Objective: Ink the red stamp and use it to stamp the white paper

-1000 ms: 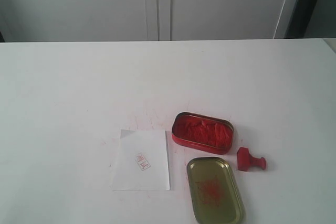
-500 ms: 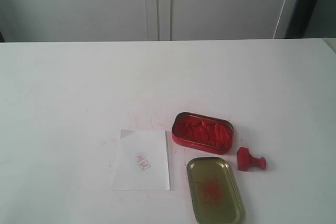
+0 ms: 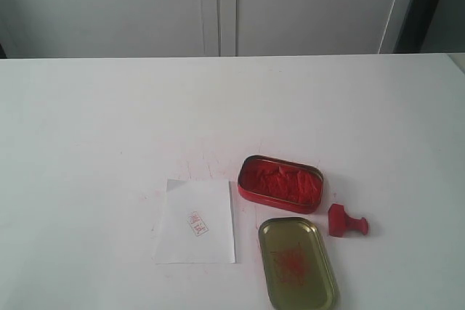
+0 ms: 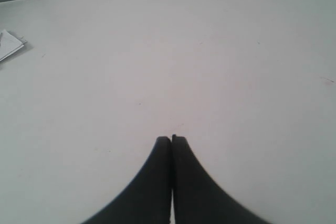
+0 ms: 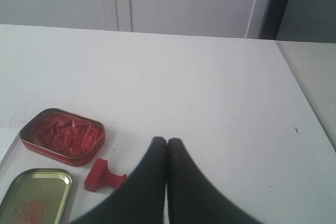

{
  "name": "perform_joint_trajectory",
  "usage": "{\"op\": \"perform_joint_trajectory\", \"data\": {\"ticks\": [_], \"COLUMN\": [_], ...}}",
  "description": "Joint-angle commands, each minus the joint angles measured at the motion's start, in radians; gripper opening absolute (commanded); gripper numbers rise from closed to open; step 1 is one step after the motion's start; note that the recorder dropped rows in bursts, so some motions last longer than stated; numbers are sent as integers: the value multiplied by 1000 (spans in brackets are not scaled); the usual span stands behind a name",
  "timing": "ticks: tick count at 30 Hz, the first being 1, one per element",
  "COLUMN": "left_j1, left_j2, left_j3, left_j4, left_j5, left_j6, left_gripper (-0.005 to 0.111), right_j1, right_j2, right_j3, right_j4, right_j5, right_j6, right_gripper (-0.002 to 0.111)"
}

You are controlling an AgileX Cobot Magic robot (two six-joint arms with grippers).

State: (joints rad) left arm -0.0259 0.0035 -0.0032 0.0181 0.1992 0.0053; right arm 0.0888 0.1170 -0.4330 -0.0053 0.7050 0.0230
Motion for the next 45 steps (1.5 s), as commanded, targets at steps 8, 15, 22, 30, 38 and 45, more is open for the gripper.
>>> {"op": "perform_joint_trajectory", "data": {"ticks": [8,15,22,30,38,45], "left_j1": [2,2,2,2,2,2], "left_j2": [-3,-3,-3,-3,-3,-3], "left_j3": [3,3,3,3,3,3], "left_j4": [-1,-1,-1,-1,-1,-1], "left_j5": [-3,-3,-3,-3,-3,-3], "left_j6": [3,3,3,3,3,3], "left_gripper": [0,0,0,0,0,0], "right_j1": [1,1,1,1,1,1], "right_j2": [-117,-117,-117,-117,-117,-117], "right_j3": [75,201,298,371,433,433], "right_j4": [-9,-9,-13,-13,-13,-13], "right_j5": [-122,-188,-295,-299,-348,-356], "right_j6": [-1,-1,-1,-1,-1,-1], "right_gripper": [0,0,0,0,0,0]}}
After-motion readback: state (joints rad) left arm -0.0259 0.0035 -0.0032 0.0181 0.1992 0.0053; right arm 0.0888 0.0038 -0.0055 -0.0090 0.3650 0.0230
